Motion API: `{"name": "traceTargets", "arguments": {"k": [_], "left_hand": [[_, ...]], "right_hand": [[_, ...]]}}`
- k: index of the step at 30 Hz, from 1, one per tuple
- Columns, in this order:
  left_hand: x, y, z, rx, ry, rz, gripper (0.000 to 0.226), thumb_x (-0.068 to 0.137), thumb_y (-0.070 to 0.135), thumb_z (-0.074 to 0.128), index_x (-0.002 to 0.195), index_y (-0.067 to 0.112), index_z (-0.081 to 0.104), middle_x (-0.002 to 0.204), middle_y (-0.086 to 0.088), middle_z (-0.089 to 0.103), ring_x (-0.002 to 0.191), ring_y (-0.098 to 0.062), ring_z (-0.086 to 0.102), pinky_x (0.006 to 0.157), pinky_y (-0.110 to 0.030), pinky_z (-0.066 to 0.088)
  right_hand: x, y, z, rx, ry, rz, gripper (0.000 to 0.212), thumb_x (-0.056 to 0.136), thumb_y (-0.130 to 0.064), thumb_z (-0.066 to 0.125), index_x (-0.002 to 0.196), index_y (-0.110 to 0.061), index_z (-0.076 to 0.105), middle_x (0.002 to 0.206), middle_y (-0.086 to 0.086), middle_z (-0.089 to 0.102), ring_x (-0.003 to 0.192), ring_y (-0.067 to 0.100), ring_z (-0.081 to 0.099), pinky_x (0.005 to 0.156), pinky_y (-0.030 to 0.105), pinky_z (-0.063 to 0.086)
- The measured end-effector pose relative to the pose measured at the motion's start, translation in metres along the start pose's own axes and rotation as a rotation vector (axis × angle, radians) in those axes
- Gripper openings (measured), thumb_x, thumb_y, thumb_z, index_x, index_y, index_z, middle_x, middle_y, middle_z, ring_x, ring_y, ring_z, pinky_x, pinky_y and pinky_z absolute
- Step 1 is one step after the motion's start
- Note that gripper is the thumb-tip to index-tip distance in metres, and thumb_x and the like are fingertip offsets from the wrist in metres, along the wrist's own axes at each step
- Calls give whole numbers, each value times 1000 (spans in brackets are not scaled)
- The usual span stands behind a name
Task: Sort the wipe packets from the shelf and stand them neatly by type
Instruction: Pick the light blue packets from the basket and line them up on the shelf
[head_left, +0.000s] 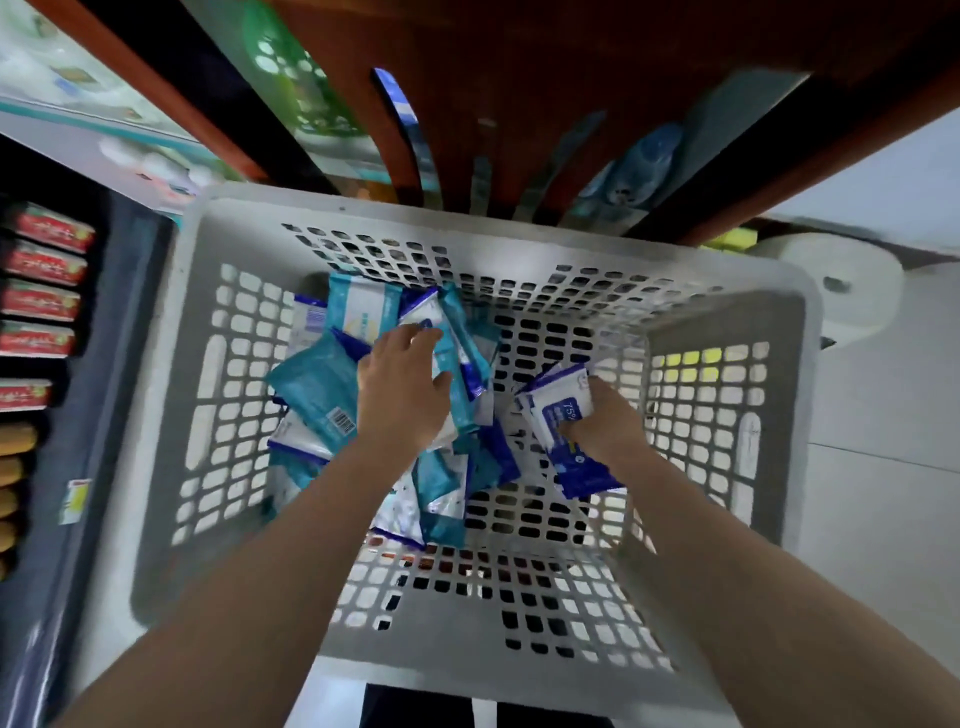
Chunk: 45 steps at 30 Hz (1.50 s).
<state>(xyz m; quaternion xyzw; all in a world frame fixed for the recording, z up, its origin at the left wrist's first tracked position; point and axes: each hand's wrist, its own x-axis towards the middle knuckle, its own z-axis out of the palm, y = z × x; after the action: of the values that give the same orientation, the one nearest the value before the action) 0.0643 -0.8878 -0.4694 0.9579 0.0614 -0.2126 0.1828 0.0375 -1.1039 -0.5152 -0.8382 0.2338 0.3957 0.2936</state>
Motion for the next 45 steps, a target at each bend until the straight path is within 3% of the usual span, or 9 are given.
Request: {"name": "traceTargets", "arguments": {"k": [6,9,14,20,26,32,38,43,45], "left_hand": [[29,-12,8,106,-222,9,81,80,42,72,145,19,30,146,-10,33,135,-32,32,106,-48,34],[22,-15,3,237,-219,-50,72,75,22,70,138,21,37,130,-11,41,126,-31,38,104,-49,31],[9,-35,-10,411,-231,-113,34,82,34,58,115,27,63,121,-4,49,123,-26,38,103,-46,26],[30,-53,-13,353,-20,-136,55,87,35,61,137,21,44,147,-8,35,136,-30,29,109,-50,22],[41,-63,-24,594,-169,-147,25,83,23,62,108,20,64,105,-7,62,110,-29,51,101,-45,29],[26,-81,-43,-146,106,-175,12,91,22,61,99,13,62,93,-7,64,90,-31,58,75,-34,40],[28,-59,-69,-492,316,-159,11,90,11,60,99,5,61,84,-4,58,73,-20,50,56,-19,38],[25,-41,-71,-638,438,-142,4,89,12,58,92,11,56,78,0,59,73,-21,54,68,-34,47],[23,-34,-72,-688,521,-161,5,88,12,56,87,17,54,75,9,57,74,-20,55,70,-36,49]], "right_hand": [[25,-9,8,-154,373,-155,54,86,-32,65,134,-15,48,119,13,60,113,33,53,91,38,46],[6,-40,26,88,399,-398,18,91,-25,61,102,-13,66,93,5,68,88,23,62,74,35,51],[-13,-84,56,-84,602,-788,23,86,-30,62,91,-9,70,81,8,64,77,28,58,65,34,49],[-12,-103,61,-358,415,-527,50,83,-49,66,117,-13,57,110,9,54,104,28,51,88,40,43],[-3,-111,60,-364,335,-376,51,84,-47,67,119,-13,53,123,7,47,117,26,44,99,38,37],[-20,-99,55,66,475,-491,18,79,-13,72,83,-15,54,89,0,57,86,22,55,78,34,43],[-39,-93,28,514,411,-372,17,88,-9,62,98,-22,57,78,-23,53,70,-3,53,61,12,40],[-49,-89,0,710,364,-307,15,88,-14,65,94,-28,62,80,-19,59,71,-4,57,67,11,48],[-53,-85,-6,851,345,-223,16,87,-15,67,81,-28,60,73,-9,61,67,10,58,71,29,53]]}}
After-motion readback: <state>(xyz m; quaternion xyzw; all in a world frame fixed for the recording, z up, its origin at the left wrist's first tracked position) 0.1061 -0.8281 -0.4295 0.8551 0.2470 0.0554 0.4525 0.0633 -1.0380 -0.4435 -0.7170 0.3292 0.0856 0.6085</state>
